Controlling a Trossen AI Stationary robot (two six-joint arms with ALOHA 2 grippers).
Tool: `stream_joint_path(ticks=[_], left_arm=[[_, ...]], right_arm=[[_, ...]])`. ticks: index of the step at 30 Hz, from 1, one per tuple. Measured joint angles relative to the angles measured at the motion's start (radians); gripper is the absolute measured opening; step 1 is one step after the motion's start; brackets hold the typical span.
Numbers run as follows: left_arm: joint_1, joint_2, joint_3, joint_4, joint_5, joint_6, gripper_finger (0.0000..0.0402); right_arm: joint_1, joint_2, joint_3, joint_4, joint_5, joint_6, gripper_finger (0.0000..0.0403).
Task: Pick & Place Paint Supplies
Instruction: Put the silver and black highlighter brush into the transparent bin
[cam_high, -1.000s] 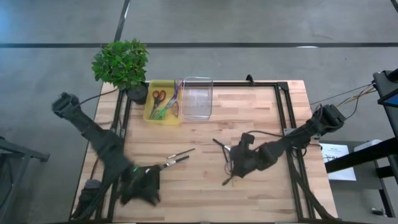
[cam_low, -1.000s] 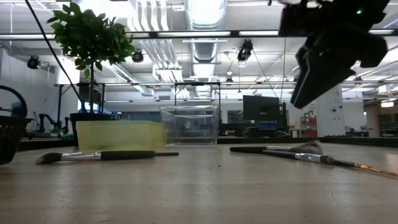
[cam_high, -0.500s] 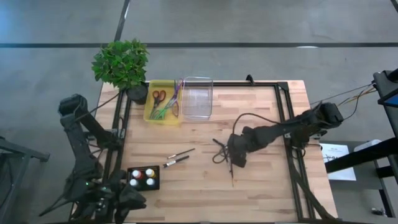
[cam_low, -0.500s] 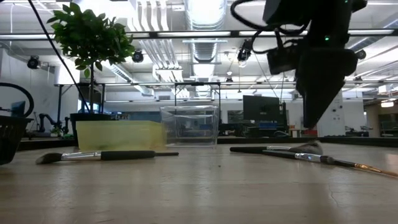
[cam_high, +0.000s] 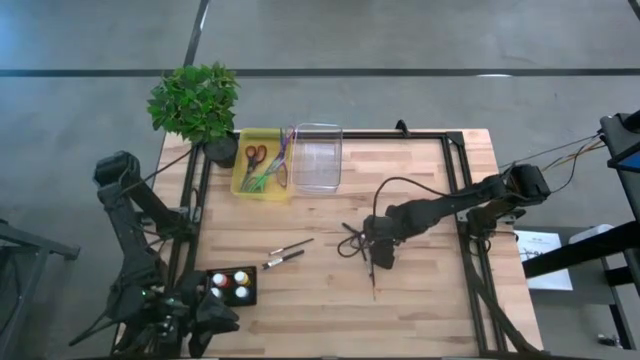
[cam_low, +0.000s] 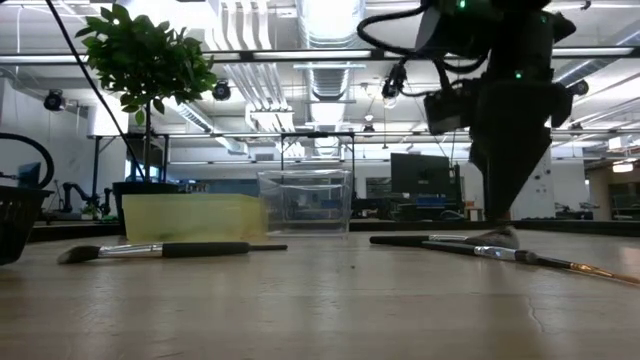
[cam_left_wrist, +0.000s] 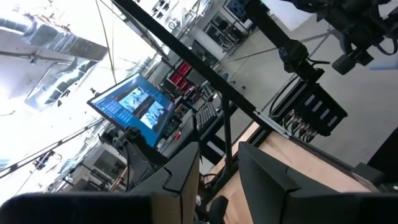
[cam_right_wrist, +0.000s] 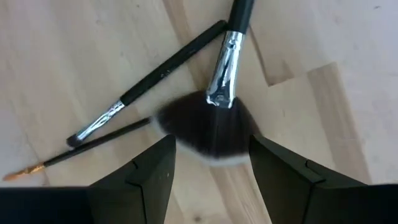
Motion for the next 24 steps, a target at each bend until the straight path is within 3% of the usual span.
stream_joint_path(ticks=[11, 14, 18, 24], left_arm=[[0.002, -0.001, 0.000, 0.000, 0.005, -0.003, 0.0116], [0.004, -0.001, 0.000, -0.001, 0.004, -0.004, 0.0116], [0.004, -0.001, 0.000, -0.001, 0.004, -0.004, 0.0116], [0.004, -0.001, 0.000, -0.014, 0.004, -0.029, 0.0116]], right_arm=[[-0.015, 0.092, -0.072, 0.155, -0.038, -0.021, 0.0195], [-0.016, 0.095, -0.061, 0.152, -0.033, -0.049, 0.0150], [-0.016, 0.088, -0.055, 0.152, -0.034, -0.057, 0.0037], [0.022, 0.066, -0.044, 0.140, 0.034, -0.070, 0.0011]])
